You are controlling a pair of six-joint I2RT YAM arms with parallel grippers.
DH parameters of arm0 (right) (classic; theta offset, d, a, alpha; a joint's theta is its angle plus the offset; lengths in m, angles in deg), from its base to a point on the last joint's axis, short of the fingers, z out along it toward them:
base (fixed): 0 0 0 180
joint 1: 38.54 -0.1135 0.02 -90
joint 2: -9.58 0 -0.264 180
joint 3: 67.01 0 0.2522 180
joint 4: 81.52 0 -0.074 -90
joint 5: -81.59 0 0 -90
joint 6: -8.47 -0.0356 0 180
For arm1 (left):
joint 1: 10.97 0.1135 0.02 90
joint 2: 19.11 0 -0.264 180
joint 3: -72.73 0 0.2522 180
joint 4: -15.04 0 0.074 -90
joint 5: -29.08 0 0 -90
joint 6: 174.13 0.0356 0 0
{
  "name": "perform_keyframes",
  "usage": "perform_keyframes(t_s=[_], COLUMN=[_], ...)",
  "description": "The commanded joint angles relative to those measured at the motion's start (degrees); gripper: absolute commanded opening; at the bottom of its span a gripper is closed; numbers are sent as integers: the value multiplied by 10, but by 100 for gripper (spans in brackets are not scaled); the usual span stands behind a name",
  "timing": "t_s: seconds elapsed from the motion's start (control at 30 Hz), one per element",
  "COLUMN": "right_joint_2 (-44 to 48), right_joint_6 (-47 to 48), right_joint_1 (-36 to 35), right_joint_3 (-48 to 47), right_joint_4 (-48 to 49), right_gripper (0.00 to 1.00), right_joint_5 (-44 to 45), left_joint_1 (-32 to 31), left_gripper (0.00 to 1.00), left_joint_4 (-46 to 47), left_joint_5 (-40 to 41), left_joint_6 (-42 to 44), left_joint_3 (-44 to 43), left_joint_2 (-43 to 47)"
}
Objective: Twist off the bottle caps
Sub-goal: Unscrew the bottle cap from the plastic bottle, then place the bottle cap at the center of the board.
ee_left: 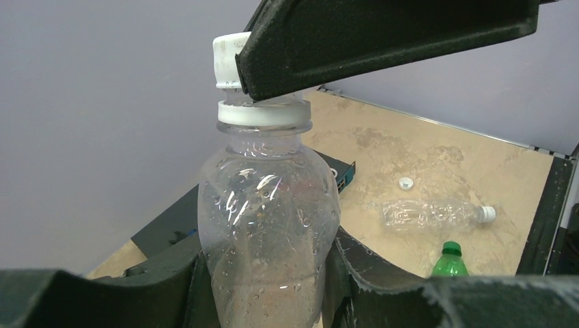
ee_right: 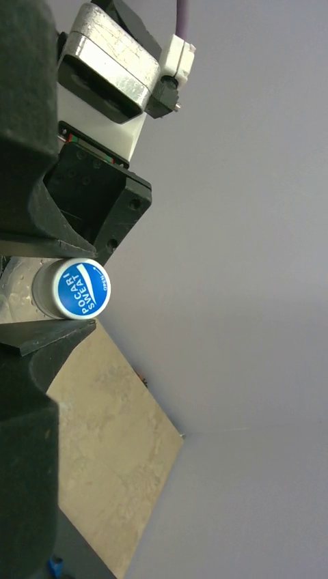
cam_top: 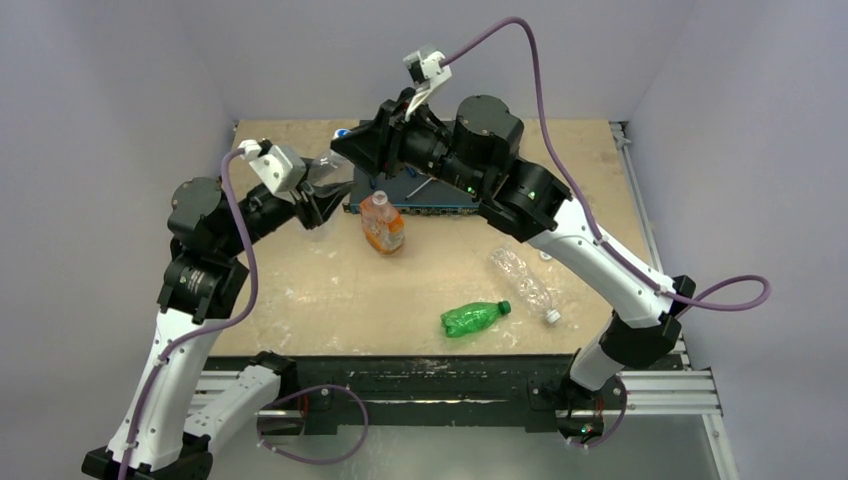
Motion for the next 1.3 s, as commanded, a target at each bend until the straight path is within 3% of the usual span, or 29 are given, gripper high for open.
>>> perform_keyframes(t_s=[0.0, 0.2, 0.27, 0.37, 0.47, 0.67, 0.83, 0.93, 1.07, 1.27], right_joint_2=[6, 21, 37, 79, 127, 145, 149, 157, 166, 175], right_joint_6=[-5, 9, 29, 58, 71, 78, 80, 94, 108, 50], right_joint_1=[2, 3, 6, 16, 23, 36, 45, 52, 82, 201], right_joint_3=[-6, 11, 28, 85, 147, 130, 113, 113, 143, 325], right_joint_4=[27, 44, 61, 127, 202, 219, 213, 181, 99, 19], right_gripper=[23, 0, 0, 0, 0, 0, 0, 0, 0, 0], right_joint_5=[-8, -42, -75, -178, -282, -361, -366, -288, -90, 142], left_joint_1=[3, 3, 3, 3, 3, 3, 3, 3, 3, 3], left_gripper=[0, 0, 0, 0, 0, 3, 4, 3, 2, 0], left_joint_4=[15, 14, 10, -23, 31, 54, -1, -21, -35, -54], left_joint_5=[-1, -23, -65, -241, -355, -423, -442, -426, -406, -372], left_joint_6=[19, 2, -14, -36, -158, -198, -163, -138, -115, -73], left_joint_3=[3, 3, -2, -27, -29, -32, -41, -41, -40, -35], left_joint_2=[6, 3, 0, -14, -27, -16, -20, -17, -12, -2])
